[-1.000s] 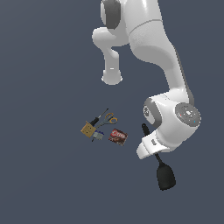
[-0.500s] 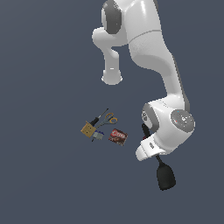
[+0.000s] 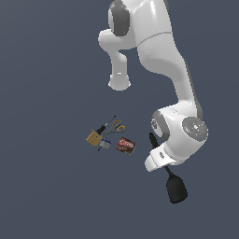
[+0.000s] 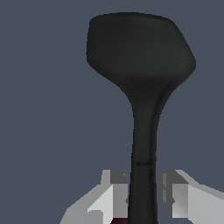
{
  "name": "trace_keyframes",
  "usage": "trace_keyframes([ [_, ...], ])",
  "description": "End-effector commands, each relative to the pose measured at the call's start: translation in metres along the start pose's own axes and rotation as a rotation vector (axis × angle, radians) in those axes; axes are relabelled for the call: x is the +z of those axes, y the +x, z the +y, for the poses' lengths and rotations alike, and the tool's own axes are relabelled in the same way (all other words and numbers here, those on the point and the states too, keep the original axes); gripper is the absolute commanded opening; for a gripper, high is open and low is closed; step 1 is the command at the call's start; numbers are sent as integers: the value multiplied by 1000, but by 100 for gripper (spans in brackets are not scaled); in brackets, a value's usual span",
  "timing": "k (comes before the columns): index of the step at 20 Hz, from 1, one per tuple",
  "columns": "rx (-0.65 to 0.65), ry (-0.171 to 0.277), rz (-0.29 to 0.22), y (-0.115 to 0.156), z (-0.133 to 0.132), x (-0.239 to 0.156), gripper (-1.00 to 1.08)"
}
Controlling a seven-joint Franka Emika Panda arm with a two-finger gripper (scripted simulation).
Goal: Pick up a designated object from a clutter of objects.
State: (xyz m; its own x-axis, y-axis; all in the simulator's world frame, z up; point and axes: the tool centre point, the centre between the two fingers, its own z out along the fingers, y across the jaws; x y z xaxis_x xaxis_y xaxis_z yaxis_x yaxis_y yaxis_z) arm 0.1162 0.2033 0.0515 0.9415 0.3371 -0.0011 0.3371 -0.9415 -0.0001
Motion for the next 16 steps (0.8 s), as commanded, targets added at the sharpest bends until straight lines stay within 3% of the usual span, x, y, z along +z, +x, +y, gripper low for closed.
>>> trace_keyframes([
  [1, 0, 0, 0, 0, 0, 0, -100],
  [16, 0, 0, 0, -32, 17, -32, -100],
])
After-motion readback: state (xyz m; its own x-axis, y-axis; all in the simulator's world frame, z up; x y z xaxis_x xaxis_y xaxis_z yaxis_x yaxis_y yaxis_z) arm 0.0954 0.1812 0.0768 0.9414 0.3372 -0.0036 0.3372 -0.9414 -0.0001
